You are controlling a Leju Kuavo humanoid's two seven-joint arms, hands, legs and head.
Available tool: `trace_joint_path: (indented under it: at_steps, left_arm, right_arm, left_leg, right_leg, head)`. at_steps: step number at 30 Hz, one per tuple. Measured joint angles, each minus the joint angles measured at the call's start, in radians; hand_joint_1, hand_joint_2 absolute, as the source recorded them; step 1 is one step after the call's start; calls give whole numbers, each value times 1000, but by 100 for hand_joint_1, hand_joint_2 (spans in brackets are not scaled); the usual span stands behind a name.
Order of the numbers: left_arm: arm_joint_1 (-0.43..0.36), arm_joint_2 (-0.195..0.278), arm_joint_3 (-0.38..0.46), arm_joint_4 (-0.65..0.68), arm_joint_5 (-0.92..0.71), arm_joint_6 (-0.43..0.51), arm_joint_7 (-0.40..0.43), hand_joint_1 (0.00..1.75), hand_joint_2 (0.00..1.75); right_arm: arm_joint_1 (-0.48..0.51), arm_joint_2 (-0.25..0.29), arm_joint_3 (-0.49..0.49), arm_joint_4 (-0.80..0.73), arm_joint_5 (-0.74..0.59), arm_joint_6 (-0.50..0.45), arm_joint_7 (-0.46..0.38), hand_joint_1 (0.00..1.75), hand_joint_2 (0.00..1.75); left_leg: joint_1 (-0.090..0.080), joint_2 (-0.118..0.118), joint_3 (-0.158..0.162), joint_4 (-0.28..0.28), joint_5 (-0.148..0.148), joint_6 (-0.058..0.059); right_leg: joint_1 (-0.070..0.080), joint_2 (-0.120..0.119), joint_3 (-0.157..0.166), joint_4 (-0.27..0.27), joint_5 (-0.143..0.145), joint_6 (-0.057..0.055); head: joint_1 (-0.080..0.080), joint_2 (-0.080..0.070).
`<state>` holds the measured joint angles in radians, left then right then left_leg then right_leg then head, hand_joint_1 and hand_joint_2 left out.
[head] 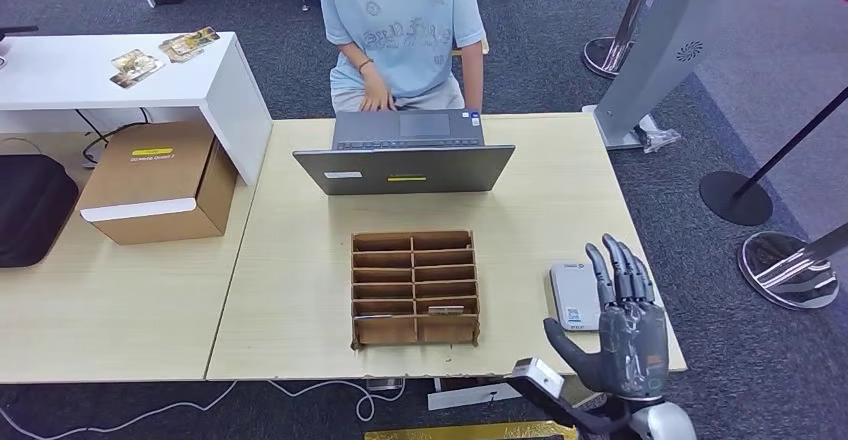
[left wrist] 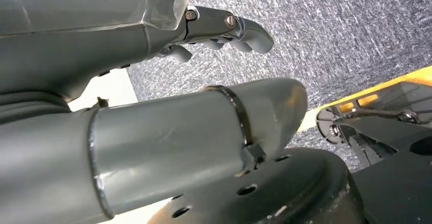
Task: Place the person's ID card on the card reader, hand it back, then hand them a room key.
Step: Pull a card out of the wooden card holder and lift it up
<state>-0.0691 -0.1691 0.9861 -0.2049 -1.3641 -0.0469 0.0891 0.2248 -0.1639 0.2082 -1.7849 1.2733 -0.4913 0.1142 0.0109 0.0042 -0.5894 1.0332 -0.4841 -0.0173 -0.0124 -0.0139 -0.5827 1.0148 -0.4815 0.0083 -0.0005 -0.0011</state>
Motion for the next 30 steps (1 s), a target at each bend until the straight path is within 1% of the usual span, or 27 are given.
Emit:
trace_joint_path:
  at_steps: [4,8,10,12,16,19,23,30]
  left_arm:
    - [0,-1,0,0,-6,-1,0,0,0]
    - [0,-3,0,0,-10,-9,2,0,0]
    - [-1,-5,0,0,-11,-13,4,0,0]
    - [-1,-6,0,0,-12,-17,9,0,0]
    - [-1,-7,0,0,-14,-19,16,0,0]
    - [-2,-8,0,0,-19,-21,17,0,0]
    - [-3,-9,0,0,-23,-25,17,0,0]
    - [-3,-9,0,0,-25,-26,17,0,0]
  right_arm:
    - [12,55,27,0,102,13,38,0,175]
    - [9,88,52,1,121,36,44,0,175]
    - [4,96,64,4,129,55,46,0,175]
    - [-4,102,75,8,135,94,54,0,175]
    - [-23,111,101,24,147,178,85,0,175]
    - [-45,119,128,40,188,224,121,0,175]
    - [-68,129,160,62,226,258,155,0,175]
    - [-94,149,195,87,267,299,185,0,175]
  left_leg:
    - [0,0,0,0,0,0]
    - [0,0,0,0,0,0]
    - [0,0,0,0,0,0]
    - [0,0,0,0,0,0]
    - [0,0,0,0,0,0]
    - [0,0,0,0,0,0]
    - [0,0,0,0,0,0]
    - [0,0,0,0,0,0]
  right_leg:
    - [0,0,0,0,0,0]
    - [0,0,0,0,0,0]
    - [0,0,0,0,0,0]
    - [0,0,1,0,0,0]
    - [0,0,0,0,0,0]
    - [0,0,0,0,0,0]
    - [0,0,0,1,0,0]
    - [0,0,0,1,0,0]
  head:
    - [0,0]
    - [0,0]
    - [0,0]
    - [0,0]
    - [0,0]
    - [0,0]
    - [0,0]
    - [0,0]
